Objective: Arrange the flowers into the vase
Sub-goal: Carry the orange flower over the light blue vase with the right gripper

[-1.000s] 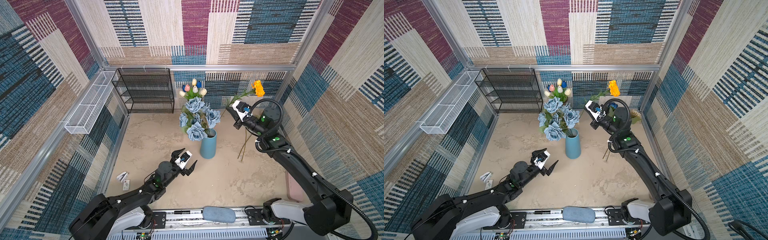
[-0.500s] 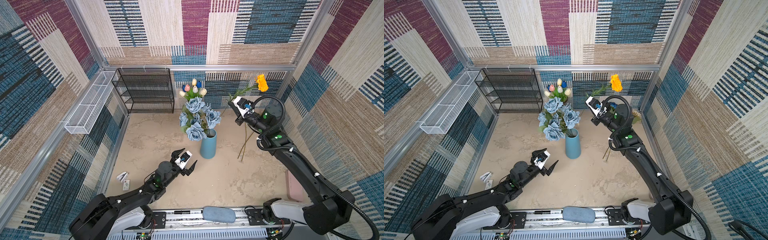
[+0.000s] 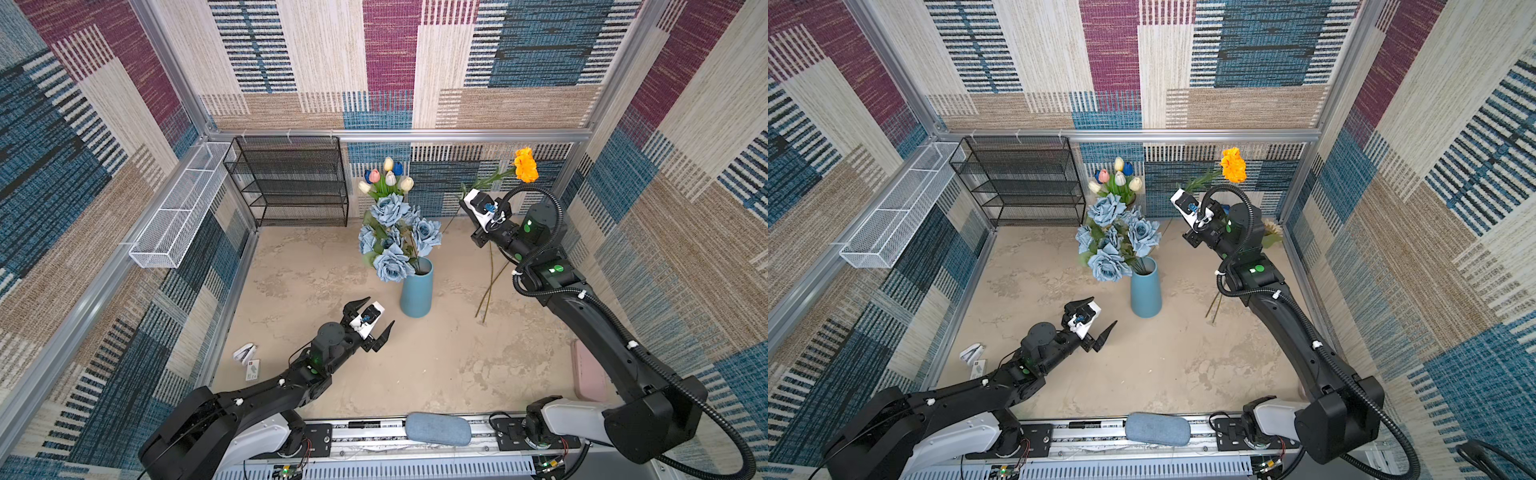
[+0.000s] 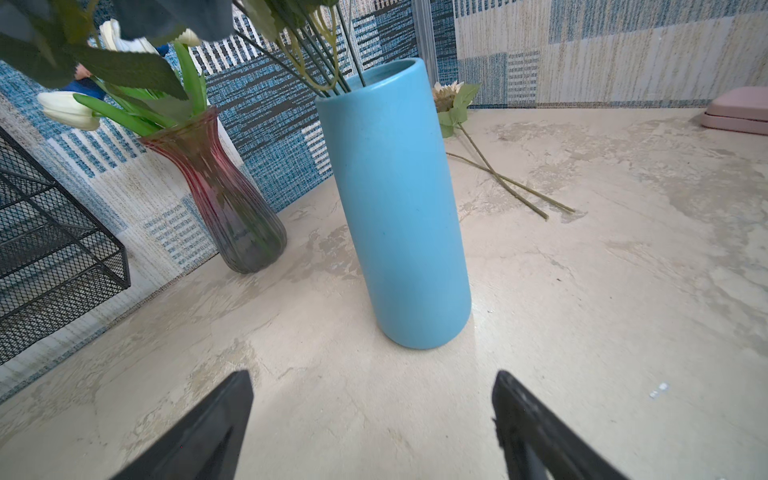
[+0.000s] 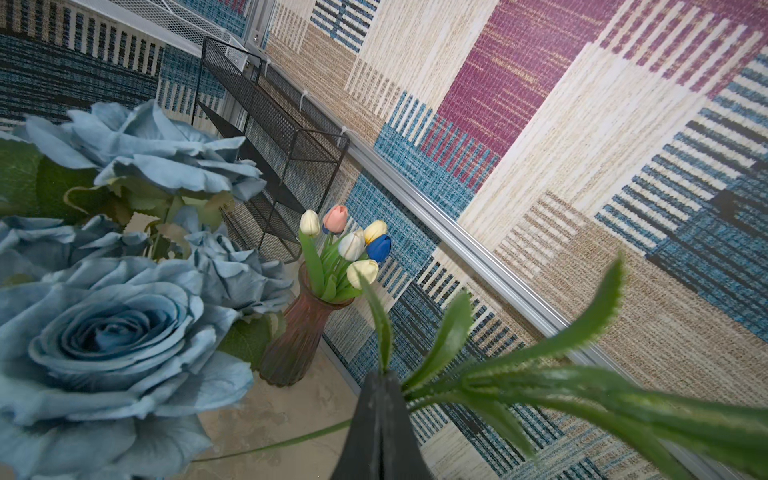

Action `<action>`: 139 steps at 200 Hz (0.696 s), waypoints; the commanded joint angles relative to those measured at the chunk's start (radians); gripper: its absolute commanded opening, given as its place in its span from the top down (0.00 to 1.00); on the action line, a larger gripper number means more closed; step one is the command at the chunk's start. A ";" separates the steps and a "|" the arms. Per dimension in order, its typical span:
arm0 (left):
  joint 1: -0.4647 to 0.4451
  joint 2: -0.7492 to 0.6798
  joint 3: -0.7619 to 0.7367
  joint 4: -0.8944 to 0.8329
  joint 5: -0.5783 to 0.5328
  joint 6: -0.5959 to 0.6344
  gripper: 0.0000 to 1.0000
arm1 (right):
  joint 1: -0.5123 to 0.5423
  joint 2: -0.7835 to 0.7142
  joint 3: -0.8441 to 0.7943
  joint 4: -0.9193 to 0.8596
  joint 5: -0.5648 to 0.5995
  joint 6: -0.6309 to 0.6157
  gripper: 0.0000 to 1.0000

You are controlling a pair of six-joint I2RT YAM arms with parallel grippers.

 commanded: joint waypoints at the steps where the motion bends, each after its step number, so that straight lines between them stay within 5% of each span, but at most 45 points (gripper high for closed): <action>1: 0.001 0.000 0.007 0.022 -0.011 0.007 0.07 | 0.012 -0.012 -0.020 0.014 0.006 -0.004 1.00; 139: 0.001 0.004 0.008 0.024 -0.011 0.004 0.07 | 0.135 0.014 -0.121 0.011 0.039 0.012 1.00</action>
